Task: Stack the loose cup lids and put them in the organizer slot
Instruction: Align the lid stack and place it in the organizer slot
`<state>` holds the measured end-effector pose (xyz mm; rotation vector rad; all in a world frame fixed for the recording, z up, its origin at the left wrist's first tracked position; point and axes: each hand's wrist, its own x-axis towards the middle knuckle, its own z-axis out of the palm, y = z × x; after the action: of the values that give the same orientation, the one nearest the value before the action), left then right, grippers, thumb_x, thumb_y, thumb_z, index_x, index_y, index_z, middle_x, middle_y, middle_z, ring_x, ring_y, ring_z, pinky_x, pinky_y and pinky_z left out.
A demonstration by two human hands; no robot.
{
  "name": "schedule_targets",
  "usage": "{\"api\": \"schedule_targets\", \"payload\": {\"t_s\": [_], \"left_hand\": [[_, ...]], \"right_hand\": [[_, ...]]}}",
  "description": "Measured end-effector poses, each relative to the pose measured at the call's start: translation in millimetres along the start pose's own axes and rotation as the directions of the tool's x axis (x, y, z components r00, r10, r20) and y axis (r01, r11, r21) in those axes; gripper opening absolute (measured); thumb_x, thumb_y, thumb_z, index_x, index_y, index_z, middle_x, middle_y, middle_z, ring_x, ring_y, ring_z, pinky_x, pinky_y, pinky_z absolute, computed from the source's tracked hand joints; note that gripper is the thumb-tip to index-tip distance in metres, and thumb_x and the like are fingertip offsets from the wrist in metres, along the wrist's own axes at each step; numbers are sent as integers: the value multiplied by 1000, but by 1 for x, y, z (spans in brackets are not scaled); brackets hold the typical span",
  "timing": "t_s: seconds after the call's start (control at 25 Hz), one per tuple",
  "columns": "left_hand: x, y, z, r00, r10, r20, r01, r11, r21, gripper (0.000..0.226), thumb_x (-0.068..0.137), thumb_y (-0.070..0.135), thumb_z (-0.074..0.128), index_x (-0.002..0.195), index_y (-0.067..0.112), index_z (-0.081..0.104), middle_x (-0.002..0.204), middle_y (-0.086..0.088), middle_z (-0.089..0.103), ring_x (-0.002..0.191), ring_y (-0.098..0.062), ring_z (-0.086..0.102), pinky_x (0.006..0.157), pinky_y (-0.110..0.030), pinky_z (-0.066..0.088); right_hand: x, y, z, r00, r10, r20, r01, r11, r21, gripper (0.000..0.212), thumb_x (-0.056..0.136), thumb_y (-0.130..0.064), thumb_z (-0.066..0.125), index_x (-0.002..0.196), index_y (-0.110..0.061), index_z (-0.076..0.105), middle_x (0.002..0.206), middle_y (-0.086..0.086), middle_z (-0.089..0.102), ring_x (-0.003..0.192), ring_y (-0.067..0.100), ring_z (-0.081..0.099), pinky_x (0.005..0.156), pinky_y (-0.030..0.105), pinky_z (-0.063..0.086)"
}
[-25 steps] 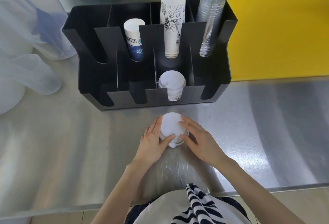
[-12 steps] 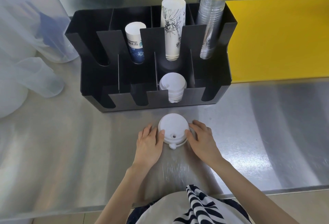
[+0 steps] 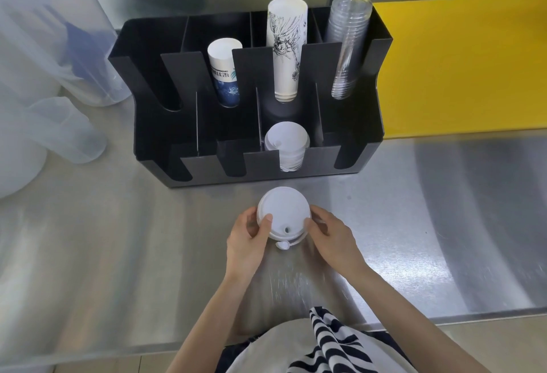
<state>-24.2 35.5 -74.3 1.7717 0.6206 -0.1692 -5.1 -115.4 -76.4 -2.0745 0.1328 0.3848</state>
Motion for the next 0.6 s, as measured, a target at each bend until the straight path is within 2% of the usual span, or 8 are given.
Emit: {"api": "schedule_targets", "payload": {"t_s": [0.12,0.2,0.28,0.32,0.4,0.48,0.6], "left_hand": [[0,3,-5,1000,-8,3,8,997,-76,25,83,27,59,108,23,56,106,-1,64,103,-23,61,94,-47,49],[-2,7,-8,1000,7,-6,-8,988,-153,22,84,26,58,105,25,56,103,1,63,97,-18,63,88,-42,53],[-4,12,-10,1000,25,-10,-27,973,-229,27,85,25,56,112,21,56,105,0,63,94,-14,64,83,-36,55],[-4,14,-10,999,36,-7,-37,969,-244,31,86,25,55,116,21,55,108,-1,63,96,-15,64,83,-36,55],[-5,18,-10,998,66,1,-63,967,-245,34,87,24,54,120,24,53,112,-3,63,100,-18,63,84,-37,55],[-6,21,-11,996,85,14,-79,965,-252,35,87,23,53,122,25,52,114,-5,63,102,-21,62,85,-39,55],[-4,22,-12,993,114,10,-109,968,-226,32,88,23,52,120,24,51,120,-5,58,101,-20,62,89,-40,53]], "right_hand": [[0,-7,-4,1000,-5,-3,5,994,111,31,88,-25,51,119,-22,53,116,-4,61,93,4,54,70,-6,35],[-1,-12,-6,999,27,43,-35,980,197,24,86,-31,54,110,-27,55,109,-6,62,93,6,57,80,9,43],[-5,-16,-4,982,73,177,-119,956,270,12,84,-34,56,95,-30,58,98,-6,66,93,11,61,84,24,50],[-9,-18,-1,965,90,247,-163,941,296,10,85,-34,55,92,-28,60,93,-5,66,90,12,62,81,22,52],[-12,-21,4,945,105,310,-207,926,316,21,87,-31,54,94,-15,65,87,-2,66,82,11,62,68,11,51],[-12,-23,6,948,113,296,-209,925,317,27,88,-27,52,99,-5,64,85,1,66,78,10,61,62,7,49],[-11,-25,3,960,87,265,-173,930,323,25,89,-23,52,99,-3,64,78,-1,66,75,8,61,63,7,49]]}}
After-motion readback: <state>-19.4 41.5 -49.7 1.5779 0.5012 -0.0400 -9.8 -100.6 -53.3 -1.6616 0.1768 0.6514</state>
